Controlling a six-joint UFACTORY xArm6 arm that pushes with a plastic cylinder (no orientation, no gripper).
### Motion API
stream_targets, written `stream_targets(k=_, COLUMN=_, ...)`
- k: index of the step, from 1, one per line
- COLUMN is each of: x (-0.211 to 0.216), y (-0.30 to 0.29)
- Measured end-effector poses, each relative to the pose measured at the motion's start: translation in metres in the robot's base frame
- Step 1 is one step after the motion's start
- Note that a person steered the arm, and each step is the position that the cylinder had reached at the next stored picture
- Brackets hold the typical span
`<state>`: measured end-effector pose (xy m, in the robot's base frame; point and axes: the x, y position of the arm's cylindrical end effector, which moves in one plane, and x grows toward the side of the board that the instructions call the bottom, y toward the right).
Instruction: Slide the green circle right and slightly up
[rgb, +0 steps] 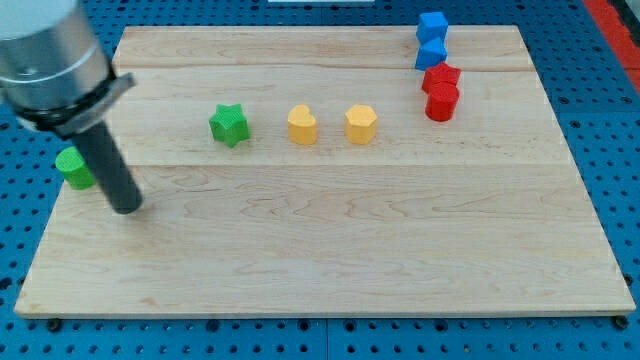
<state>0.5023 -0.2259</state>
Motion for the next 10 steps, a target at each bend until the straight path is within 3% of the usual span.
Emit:
stream_targets(k=1, x=0.000, y=-0.058)
stream_targets(k=2, x=-0.009, y=-0.078)
stream_targets(k=3, x=-0.053, y=-0.073)
stream_targets(k=4, x=-0.062, y=-0.049)
stream_targets(k=7, x=-0.067, y=0.002)
stream_targets(k=9, x=-0.049, y=0.040)
stream_targets(k=10, x=-0.065, y=0.017)
